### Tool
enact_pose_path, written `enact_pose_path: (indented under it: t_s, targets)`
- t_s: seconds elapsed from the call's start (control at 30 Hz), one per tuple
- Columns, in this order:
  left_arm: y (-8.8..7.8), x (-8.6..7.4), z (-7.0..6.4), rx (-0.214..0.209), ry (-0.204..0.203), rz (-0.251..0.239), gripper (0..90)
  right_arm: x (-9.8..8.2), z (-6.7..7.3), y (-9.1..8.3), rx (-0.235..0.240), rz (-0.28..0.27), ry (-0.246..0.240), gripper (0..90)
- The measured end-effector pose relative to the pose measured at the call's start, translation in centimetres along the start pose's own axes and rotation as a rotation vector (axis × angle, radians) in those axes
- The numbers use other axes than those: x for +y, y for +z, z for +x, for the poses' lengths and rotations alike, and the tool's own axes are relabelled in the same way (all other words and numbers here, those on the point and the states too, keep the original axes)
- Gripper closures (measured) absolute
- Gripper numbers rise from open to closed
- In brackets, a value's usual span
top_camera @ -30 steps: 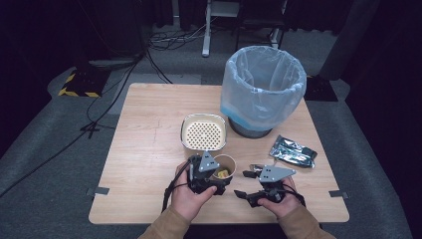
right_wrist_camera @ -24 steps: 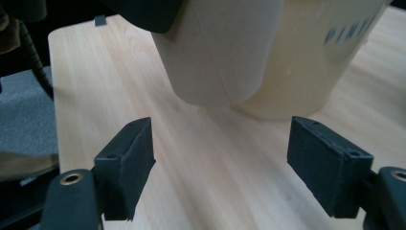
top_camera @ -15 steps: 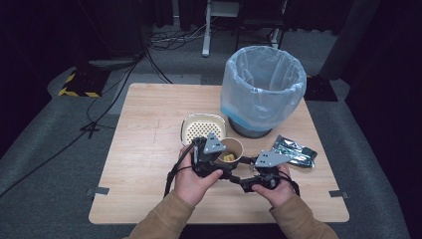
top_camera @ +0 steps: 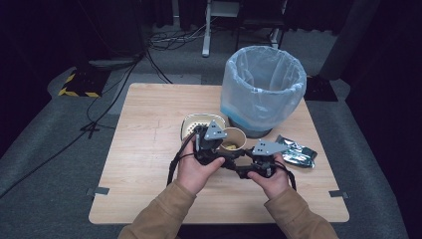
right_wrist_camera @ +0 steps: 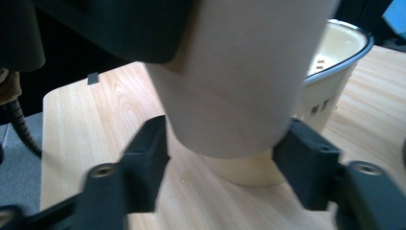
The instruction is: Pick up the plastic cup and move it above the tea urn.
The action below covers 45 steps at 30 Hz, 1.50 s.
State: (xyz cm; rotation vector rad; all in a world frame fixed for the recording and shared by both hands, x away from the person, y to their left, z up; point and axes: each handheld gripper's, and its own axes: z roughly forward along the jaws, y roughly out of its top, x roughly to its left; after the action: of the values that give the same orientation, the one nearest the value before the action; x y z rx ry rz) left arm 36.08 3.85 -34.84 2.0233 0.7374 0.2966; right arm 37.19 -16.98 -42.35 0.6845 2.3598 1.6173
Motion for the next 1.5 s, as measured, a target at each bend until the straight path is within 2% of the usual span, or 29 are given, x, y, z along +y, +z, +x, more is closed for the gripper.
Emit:
enact_pose_path:
  t_s: [0.07, 0.2, 0.27, 0.3, 0.33, 0.4, 0.43, 0.5, 0.53, 0.6, 0.73, 0.83, 0.97, 1.13, 1.23, 1.33, 1.5]
  targets:
    - [-0.1, 0.0, 0.2, 0.007, -0.003, -0.009, 27.5, 0.0, -0.1, 0.1, 0.001, -0.007, -0.001, 42.1]
    - [-0.6, -0.1, 0.5, 0.029, -0.01, -0.025, 27.0, 0.2, -0.3, 0.3, 0.014, -0.019, -0.003, 53.7]
    - [-0.7, -0.2, 0.7, 0.022, -0.013, -0.028, 27.2, 0.3, -0.4, 0.4, 0.019, -0.018, -0.014, 51.3]
    - [-0.7, -0.2, 0.8, 0.021, -0.015, -0.027, 27.3, 0.3, -0.4, 0.6, 0.02, -0.025, -0.009, 45.4]
    - [-0.7, -0.2, 0.8, 0.007, -0.038, -0.024, 27.5, 0.4, -0.3, 0.7, 0.01, -0.021, -0.022, 39.3]
    - [-0.7, -0.1, 0.9, -0.007, -0.04, -0.026, 27.6, 0.6, 0.0, 1.2, -0.007, -0.026, -0.024, 27.6]
    - [-0.7, -0.1, 0.9, -0.011, -0.044, -0.027, 27.7, 0.6, 0.0, 1.3, -0.013, -0.029, -0.027, 26.8]
    - [-0.6, 0.0, 0.8, -0.011, -0.04, -0.027, 27.6, 0.8, 0.0, 1.4, -0.013, -0.042, -0.013, 28.2]
    - [-0.6, 0.0, 0.8, -0.011, -0.04, -0.027, 27.7, 0.9, 0.0, 1.4, -0.012, -0.048, -0.016, 33.3]
    - [-0.6, 0.1, 0.7, -0.008, -0.034, -0.033, 27.7, 1.0, -0.1, 1.4, -0.009, -0.054, -0.011, 35.3]
    - [-0.6, 0.2, 0.8, -0.007, -0.031, -0.035, 27.7, 1.2, -0.3, 1.5, 0.002, -0.058, -0.003, 35.4]
    - [-0.5, 0.3, 0.9, -0.032, -0.04, -0.049, 27.7, 1.3, -0.4, 1.8, 0.0, -0.054, 0.008, 28.8]
    - [-0.5, 0.4, 1.0, -0.031, -0.031, -0.043, 27.7, 1.5, -0.5, 1.9, 0.01, -0.07, 0.016, 35.0]
    - [-0.7, 0.5, 1.1, -0.042, -0.032, -0.055, 26.6, 1.8, -0.5, 1.8, -0.007, -0.06, -0.02, 35.6]
    - [-0.8, 0.5, 1.0, -0.017, -0.031, -0.082, 25.7, 2.1, -0.5, 1.7, -0.015, -0.066, -0.034, 35.7]
    - [-1.2, 0.7, 1.2, 0.026, -0.016, -0.082, 23.1, 2.3, -0.6, 1.7, -0.015, -0.066, -0.038, 35.7]
    - [-1.6, 0.9, 1.8, 0.026, -0.033, -0.094, 20.3, 2.8, -0.6, 1.6, -0.024, -0.056, -0.051, 35.8]
